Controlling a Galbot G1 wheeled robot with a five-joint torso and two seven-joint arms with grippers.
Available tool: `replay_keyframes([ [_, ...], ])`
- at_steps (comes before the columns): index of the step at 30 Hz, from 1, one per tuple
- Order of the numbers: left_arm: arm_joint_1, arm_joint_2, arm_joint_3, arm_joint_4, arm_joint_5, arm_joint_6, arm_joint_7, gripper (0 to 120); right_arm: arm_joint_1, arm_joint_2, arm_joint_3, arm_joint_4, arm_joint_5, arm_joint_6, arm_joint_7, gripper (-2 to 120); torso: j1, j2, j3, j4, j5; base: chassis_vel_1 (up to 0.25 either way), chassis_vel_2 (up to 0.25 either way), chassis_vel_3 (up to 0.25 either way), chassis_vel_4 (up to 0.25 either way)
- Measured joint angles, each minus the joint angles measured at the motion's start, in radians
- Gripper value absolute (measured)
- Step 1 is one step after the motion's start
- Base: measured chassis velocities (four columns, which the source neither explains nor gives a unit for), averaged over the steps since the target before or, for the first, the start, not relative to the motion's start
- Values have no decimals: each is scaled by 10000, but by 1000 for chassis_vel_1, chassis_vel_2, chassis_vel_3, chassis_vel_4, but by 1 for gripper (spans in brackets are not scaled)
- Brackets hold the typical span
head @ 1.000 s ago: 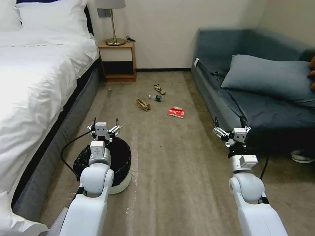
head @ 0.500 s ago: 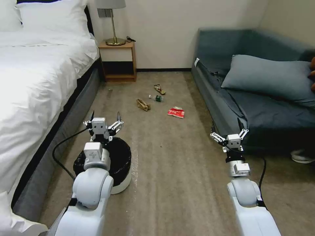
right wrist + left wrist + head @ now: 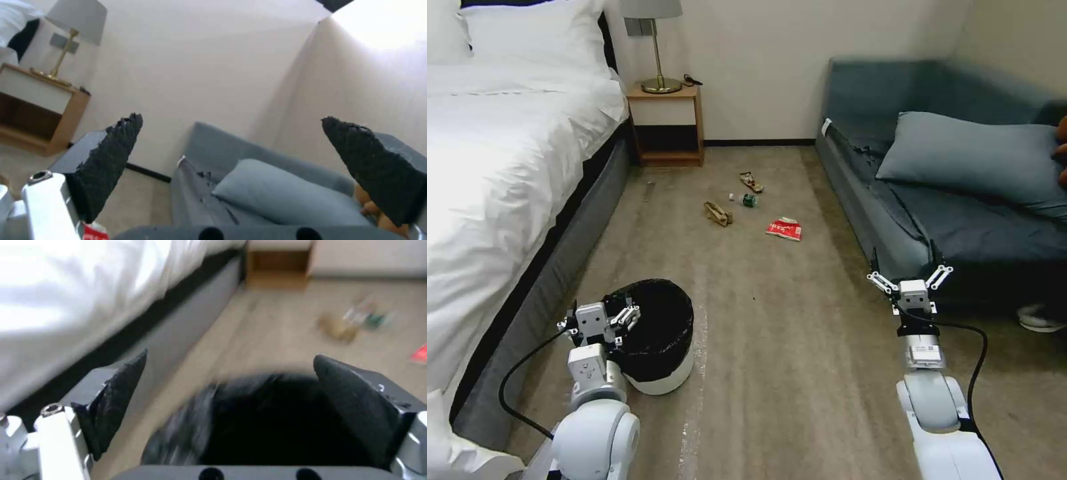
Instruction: Pick up the trash bin, then pick up the garbage on the floor and place it into the trash bin.
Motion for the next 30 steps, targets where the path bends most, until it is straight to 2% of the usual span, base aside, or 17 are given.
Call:
replay_keyframes([
  [1, -90, -14, -222, 492, -406, 79, -220, 100, -76, -2, 11, 16, 21, -16, 19, 100, 0, -1, 1, 2, -11, 0, 0, 0, 0],
  [2, -136, -16, -286, 658, -554, 99, -277, 100, -131, -2, 16, 50, 28, -29, 23, 100, 0, 0, 0, 1, -4, 0, 0, 0, 0],
  [14, -236, -37, -403, 895, -924, 138, -448, 100, -431, 118, -26, 255, -45, -42, -24, 100, 0, 0, 0, 2, 0, 0, 0, 0, 0],
  [16, -588, -83, -713, 1406, -1934, 269, -983, 100, -525, 170, -33, 326, -50, -23, -33, 100, 0, 0, 1, 3, -4, 0, 0, 0, 0],
  [19, -865, -78, -796, 1728, -2363, 377, -1337, 100, -608, 216, -35, 369, -70, 20, -43, 100, 0, 0, 0, 1, -2, 0, 0, 0, 0],
  [23, -1029, -96, -780, 1848, -2578, 464, -1493, 100, -687, 273, -35, 394, -110, 107, -56, 100, 0, 0, 0, 1, -3, 0, 0, 0, 0],
  [30, -1564, -124, -505, 2001, -3309, 1228, -1809, 100, -858, 345, -61, 460, -199, 377, -219, 100, 1, 0, 0, 1, -2, 0, 0, 0, 0],
])
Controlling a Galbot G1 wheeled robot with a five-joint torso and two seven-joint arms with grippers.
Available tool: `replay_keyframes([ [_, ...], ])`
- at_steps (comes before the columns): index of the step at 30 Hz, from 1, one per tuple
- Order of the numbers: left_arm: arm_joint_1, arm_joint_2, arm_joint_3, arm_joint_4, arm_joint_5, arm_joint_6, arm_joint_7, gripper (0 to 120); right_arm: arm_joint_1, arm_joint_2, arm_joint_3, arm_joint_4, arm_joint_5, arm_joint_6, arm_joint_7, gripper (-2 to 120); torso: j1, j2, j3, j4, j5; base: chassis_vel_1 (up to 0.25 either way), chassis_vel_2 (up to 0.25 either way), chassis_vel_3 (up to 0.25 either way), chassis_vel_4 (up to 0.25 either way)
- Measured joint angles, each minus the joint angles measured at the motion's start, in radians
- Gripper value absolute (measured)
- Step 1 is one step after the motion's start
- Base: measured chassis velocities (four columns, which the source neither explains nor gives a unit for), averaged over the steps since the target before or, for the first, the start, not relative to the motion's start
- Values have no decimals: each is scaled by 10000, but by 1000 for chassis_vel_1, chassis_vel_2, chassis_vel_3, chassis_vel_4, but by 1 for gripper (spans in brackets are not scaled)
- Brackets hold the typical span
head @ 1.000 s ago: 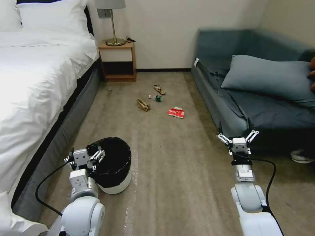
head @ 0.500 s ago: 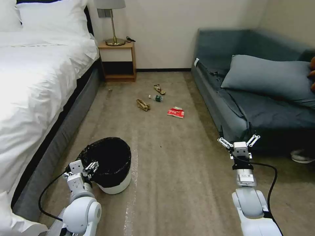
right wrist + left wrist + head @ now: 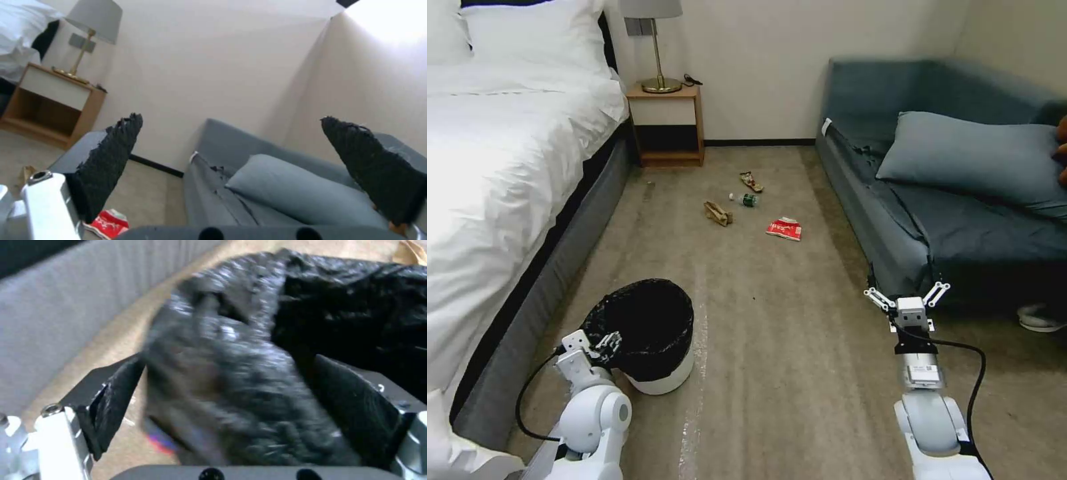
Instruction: Pick up the trash bin, then pick up the garbage on the floor and place it into the trash bin.
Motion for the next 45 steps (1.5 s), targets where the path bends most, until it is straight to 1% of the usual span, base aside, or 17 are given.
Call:
replay_keyframes([
  [2, -354, 21, 64, 172, -347, 345, -165, 100, -17, 0, -8, 50, 0, 96, -79, 100, 0, 0, 0, -1, 0, 0, 0, 0, 0],
  [7, -645, 18, 133, 486, -522, 552, -312, 98, -64, 39, -47, 63, -4, 247, -200, 100, 0, 0, 0, -1, 1, 0, 0, 0, 0],
  [14, -704, 1, 116, 1030, -503, 572, -333, 95, -118, 69, -95, 62, -21, 352, -273, 100, -1, 0, 1, 1, 0, 0, 0, 0, 0],
  [16, -767, 42, 50, 1329, -448, 442, -330, 88, -108, 61, -96, 61, -18, 361, -287, 100, -1, 1, -1, 1, 12, 0, 0, 0, 0],
  [19, -787, 55, 40, 1405, -437, 417, -329, 83, -95, 57, -95, 60, -15, 362, -289, 100, -1, 1, -2, 1, 15, 0, 0, 0, 0],
  [21, -835, 67, 24, 1603, -357, 322, -269, 68, -62, 50, -91, 37, 0, 379, -298, 100, -1, 2, -3, 5, 14, 0, 0, 0, 0],
  [22, -835, 67, 24, 1603, -357, 322, -269, 68, -62, 50, -91, 37, 0, 379, -298, 100, -1, 2, -3, 5, 14, 0, 0, 0, 0],
  [24, -838, 66, 30, 1632, -306, 280, -205, 58, -61, 56, -91, 18, 10, 407, -299, 100, -2, 2, -2, 3, 10, 0, 0, 0, 0],
  [25, -838, 66, 30, 1632, -306, 280, -205, 58, -61, 56, -91, 18, 10, 407, -299, 100, -2, 2, -2, 3, 10, 0, 0, 0, 0],
  [27, -813, 57, 51, 1629, -277, 251, -169, 47, -66, 63, -89, 17, 22, 430, -299, 100, -1, 2, -2, 2, 7, 0, 0, 0, 0],
  [28, -813, 57, 51, 1629, -277, 251, -169, 47, -66, 63, -89, 17, 22, 430, -299, 100, -1, 2, -2, 2, 7, 0, 0, 0, 0],
  [30, -736, 54, 63, 1576, -262, 238, -143, 34, -78, 70, -85, 29, 36, 436, -299, 100, -1, 2, -2, 3, 6, 0, 0, 0, 0],
  [31, -736, 54, 63, 1576, -262, 238, -143, 34, -78, 70, -85, 29, 36, 436, -299, 100, -1, 2, -2, 3, 6, 0, 0, 0, 0],
  [34, -659, 56, 85, 1509, -225, 194, -55, 23, -106, 73, -84, 86, 31, 438, -287, 100, -2, 2, -2, 0, 3, 0, 0, 0, 0],
  [40, -544, 67, 87, 1420, -133, 116, 75, 15, -195, 46, -174, 275, 170, 181, -41, 100, -1, 2, -1, -1, 0, 0, 0, 0, 0],
  [42, -422, 80, 87, 1323, -83, 64, 154, 8, -175, 40, -235, 281, 488, 230, -48, 100, -1, 0, -1, -3, -2, 0, 0, 0, 0],
  [45, -349, 80, 88, 1262, -53, 33, 180, 8, -115, 46, -296, 226, 1070, 311, -133, 100, -1, 0, 0, 0, -2, 0, 0, 0, 0],
])
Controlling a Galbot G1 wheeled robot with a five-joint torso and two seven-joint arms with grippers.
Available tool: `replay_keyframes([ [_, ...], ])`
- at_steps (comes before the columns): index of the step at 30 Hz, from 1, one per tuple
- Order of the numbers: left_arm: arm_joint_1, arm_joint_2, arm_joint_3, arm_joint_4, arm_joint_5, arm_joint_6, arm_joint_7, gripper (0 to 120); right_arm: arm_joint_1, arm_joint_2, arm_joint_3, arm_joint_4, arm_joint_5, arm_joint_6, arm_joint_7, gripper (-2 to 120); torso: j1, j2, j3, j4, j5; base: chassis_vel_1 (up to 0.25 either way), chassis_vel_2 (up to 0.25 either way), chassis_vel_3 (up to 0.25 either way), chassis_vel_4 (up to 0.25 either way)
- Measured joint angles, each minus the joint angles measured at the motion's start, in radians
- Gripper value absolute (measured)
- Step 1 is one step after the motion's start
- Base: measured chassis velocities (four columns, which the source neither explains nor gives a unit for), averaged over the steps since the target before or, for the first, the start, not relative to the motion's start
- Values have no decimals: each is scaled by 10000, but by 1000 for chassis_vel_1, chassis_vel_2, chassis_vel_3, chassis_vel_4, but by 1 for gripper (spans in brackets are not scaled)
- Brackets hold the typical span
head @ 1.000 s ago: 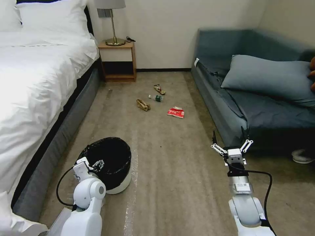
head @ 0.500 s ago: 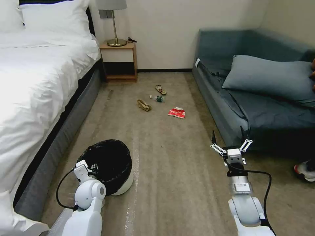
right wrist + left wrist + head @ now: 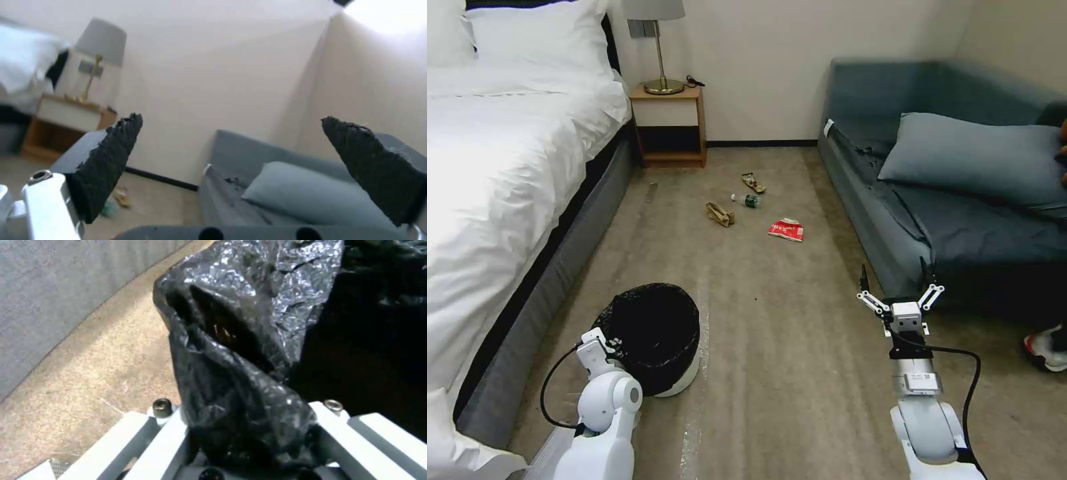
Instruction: Pick up the trash bin, then pick up the garbage on the floor and place it into the trash bin.
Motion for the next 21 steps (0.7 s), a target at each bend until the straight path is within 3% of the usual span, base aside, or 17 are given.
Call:
replay_keyframes([
  [2, 188, -1, -2, -177, 117, -55, 72, 8, -100, -92, -161, 157, 1468, -331, -181, 100, 1, -1, 2, -1, -4, 0, 0, 0, 0],
  [5, 435, 7, -7, -480, 307, -72, 216, 8, -162, -147, -219, 288, 2186, -525, -274, 100, 1, -2, 3, -3, -12, 0, 0, 0, 0],
  [9, 801, 2, 19, -1125, 1007, -130, 642, 7, -180, -175, -317, 335, 2662, -454, -333, 100, 2, -4, 6, -5, -15, 0, 0, 0, 0],
  [21, 1439, 19, 46, -3031, 1935, -210, 996, 4, -117, -83, -371, 227, 2654, 483, -512, 100, 1, -3, 2, -1, 2, 0, 0, 0, 0],
])
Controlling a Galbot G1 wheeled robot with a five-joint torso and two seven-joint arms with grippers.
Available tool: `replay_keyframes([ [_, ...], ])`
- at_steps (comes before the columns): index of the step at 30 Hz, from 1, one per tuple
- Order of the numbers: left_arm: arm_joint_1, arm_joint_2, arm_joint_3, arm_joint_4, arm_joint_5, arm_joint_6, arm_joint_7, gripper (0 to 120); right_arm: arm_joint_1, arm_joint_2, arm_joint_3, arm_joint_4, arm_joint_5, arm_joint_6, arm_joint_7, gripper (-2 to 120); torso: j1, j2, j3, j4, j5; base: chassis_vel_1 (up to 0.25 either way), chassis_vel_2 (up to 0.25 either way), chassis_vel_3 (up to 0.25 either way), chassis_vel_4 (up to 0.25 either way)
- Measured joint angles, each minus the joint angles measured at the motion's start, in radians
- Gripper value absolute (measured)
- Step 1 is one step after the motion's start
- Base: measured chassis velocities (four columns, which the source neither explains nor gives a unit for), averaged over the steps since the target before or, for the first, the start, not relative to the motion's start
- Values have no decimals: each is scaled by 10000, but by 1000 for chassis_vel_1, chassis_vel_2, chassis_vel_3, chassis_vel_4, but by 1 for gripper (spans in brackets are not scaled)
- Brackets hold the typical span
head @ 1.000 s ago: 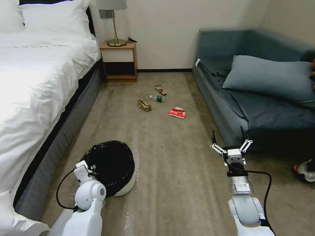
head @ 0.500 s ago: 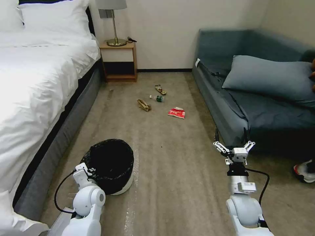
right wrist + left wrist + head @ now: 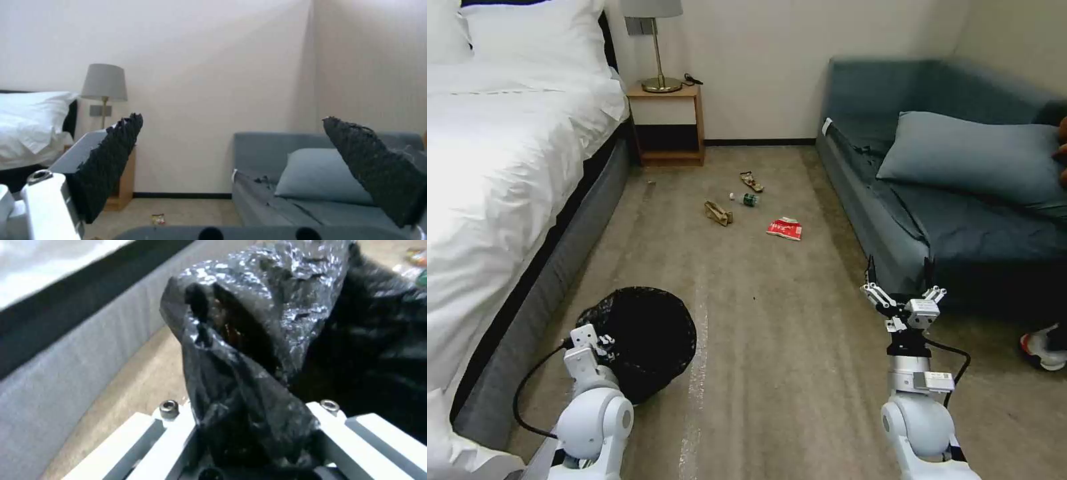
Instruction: Pick up the trash bin, then pick up the garbage on the floor and place it into the trash bin.
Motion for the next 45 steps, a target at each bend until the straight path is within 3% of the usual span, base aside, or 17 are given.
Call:
replay_keyframes([
  [1, 101, -13, 34, -405, 110, -13, 85, 4, -44, 10, 13, 2, -97, 68, -87, 100, 0, 0, 0, -1, -1, 0, 0, 0, 0],
  [6, 234, -50, 107, -1163, 238, -49, 127, 4, -44, 74, 15, 42, -297, 183, -159, 100, 0, 1, -1, 1, 1, 0, 0, 0, 0],
  [14, 534, -86, 134, -2124, 408, -440, 258, 4, -73, 118, 46, 66, -433, 355, -327, 100, 0, 2, -1, 1, 1, 0, 0, 0, 0],
  [24, 756, -98, 150, -2092, 417, -1108, 537, 4, -297, 209, 94, 64, -607, 530, -463, 100, 0, 3, -1, 0, 1, 0, 0, 0, 0],
  [45, 830, -166, 213, -1754, 583, -1323, 528, 4, -442, 218, 50, -55, -784, 634, -718, 100, 0, 4, -2, 0, 1, 0, 0, 0, 0],
])
